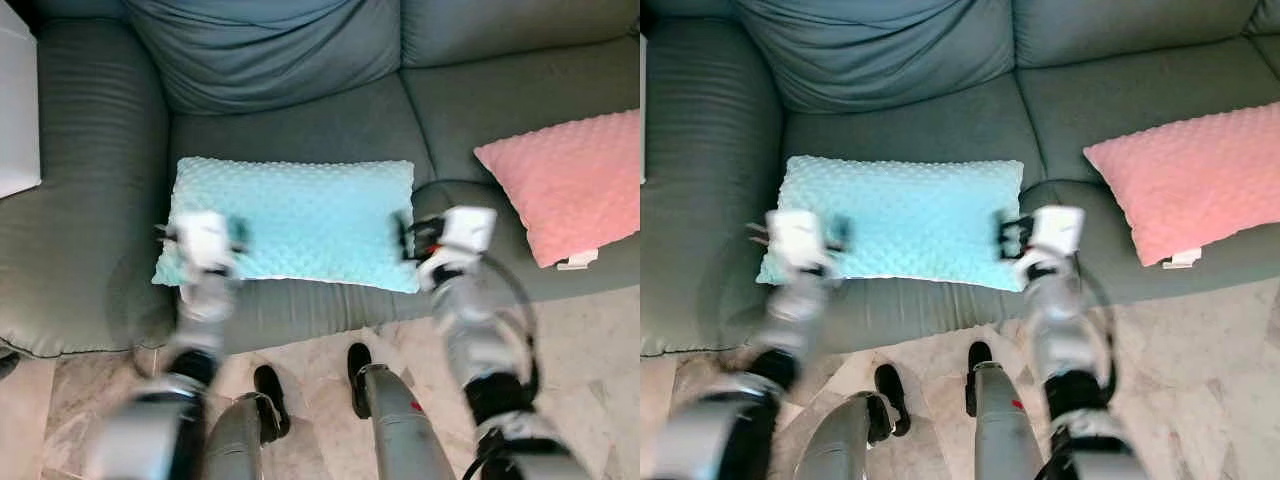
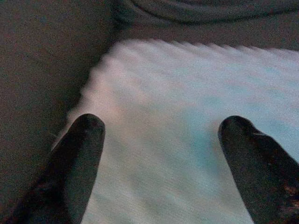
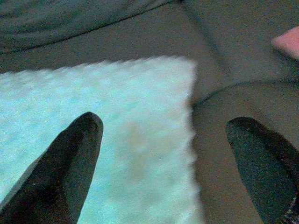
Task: Move the pillow to the sofa
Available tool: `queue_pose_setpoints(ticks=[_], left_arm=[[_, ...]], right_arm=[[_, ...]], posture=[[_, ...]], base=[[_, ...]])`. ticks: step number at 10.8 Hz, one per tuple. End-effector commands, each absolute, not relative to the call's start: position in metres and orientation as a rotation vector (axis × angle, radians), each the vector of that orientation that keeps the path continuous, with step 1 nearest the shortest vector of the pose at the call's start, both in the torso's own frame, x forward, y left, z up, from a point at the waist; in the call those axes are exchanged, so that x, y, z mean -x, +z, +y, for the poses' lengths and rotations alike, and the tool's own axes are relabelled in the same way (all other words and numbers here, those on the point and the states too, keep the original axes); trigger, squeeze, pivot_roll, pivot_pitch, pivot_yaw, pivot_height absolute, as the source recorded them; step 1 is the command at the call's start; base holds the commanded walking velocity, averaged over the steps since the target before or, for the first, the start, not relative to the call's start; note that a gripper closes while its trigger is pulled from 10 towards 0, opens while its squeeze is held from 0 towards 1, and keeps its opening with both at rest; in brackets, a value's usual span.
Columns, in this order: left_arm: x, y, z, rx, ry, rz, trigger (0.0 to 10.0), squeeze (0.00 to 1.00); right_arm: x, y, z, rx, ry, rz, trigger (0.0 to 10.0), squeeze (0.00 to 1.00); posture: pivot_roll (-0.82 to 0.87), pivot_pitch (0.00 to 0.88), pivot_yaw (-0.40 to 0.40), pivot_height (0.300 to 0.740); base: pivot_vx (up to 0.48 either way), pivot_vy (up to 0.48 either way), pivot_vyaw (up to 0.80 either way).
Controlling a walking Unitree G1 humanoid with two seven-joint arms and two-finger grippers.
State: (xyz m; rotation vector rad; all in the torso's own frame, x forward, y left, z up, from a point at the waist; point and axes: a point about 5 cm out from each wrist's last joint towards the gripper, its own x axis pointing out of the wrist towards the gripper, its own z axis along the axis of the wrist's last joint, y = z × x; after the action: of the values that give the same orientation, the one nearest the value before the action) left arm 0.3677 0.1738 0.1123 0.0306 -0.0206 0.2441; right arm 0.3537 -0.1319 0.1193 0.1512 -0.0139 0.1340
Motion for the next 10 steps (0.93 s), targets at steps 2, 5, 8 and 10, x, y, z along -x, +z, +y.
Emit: queue_pose_setpoints(ticks=[2, 5, 8, 10], left_arm=[[-0.359, 0.099, 0.192, -0.050, 0.276, 0.031, 10.0, 1.00], [-0.344, 0.092, 0.213, -0.080, 0.229, 0.028, 10.0, 1.00], [-0.316, 0.073, 0.220, -0.078, 0.214, 0.089, 10.0, 1.00], [-0.311, 0.067, 0.213, -0.093, 0.190, 0.121, 10.0, 0.67]], right_arm=[[-0.343, 0.105, -0.117, -0.184, 0.212, 0.050, 10.0, 1.00], [-0.339, 0.095, -0.106, -0.229, 0.296, 0.125, 10.0, 1.00], [-0.323, 0.062, -0.110, -0.157, 0.349, 0.313, 10.0, 0.21], [-0.316, 0.047, -0.119, -0.108, 0.310, 0.381, 10.0, 0.00]], posture=[[-0.22, 0.498, 0.055, 0.740], [-0.18, 0.473, 0.062, 0.740], [-0.17, 0.443, 0.067, 0.740], [-0.17, 0.423, 0.064, 0.740]], base=[[0.000, 0.000, 0.00], [0.000, 0.000, 0.00], [0.000, 0.000, 0.00], [0.000, 0.000, 0.00]])
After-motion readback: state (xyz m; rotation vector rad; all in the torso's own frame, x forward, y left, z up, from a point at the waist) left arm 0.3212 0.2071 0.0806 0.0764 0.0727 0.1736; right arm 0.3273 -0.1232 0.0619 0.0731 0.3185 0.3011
